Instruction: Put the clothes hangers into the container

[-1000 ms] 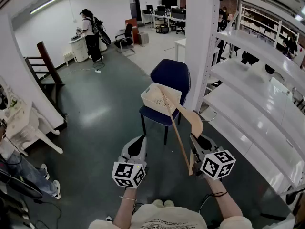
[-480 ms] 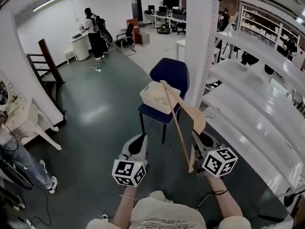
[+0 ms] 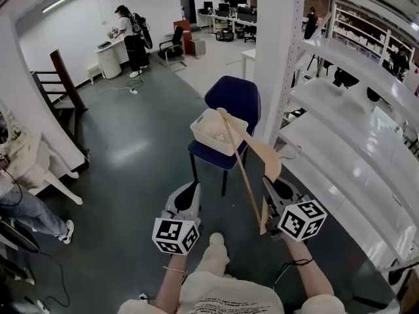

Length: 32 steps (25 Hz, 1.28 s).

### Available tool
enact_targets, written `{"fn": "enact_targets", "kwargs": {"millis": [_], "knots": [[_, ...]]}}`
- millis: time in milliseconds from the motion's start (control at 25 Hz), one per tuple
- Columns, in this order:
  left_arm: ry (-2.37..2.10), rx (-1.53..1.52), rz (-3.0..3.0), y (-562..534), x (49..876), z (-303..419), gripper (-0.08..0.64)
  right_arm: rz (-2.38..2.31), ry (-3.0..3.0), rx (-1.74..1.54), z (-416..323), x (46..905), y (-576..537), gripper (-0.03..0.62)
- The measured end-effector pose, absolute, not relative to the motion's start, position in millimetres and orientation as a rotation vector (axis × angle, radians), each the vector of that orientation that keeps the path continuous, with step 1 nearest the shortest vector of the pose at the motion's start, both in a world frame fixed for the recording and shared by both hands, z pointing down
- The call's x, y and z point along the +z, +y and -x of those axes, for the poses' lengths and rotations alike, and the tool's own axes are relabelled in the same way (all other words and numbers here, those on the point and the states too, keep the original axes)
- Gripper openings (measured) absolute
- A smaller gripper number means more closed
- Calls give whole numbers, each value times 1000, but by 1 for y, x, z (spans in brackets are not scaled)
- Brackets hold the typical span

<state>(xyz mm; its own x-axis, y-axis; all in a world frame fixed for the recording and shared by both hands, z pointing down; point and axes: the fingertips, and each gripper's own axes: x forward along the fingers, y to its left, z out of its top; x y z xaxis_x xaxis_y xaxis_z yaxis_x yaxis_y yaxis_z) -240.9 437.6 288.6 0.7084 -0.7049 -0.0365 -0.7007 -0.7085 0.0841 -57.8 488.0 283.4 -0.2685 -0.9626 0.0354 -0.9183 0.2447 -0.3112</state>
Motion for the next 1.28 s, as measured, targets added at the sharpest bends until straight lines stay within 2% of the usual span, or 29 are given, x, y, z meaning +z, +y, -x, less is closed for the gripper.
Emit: {"fn": "enact_targets", "kwargs": {"millis": [760, 1280], "knots": [[-1180, -36, -2766, 201, 314, 180, 21, 1823, 2344, -571, -10, 318, 257, 54], [-1123, 52, -2720, 119, 348, 159, 21, 1844, 2370, -621, -28, 338, 169, 54]]}}
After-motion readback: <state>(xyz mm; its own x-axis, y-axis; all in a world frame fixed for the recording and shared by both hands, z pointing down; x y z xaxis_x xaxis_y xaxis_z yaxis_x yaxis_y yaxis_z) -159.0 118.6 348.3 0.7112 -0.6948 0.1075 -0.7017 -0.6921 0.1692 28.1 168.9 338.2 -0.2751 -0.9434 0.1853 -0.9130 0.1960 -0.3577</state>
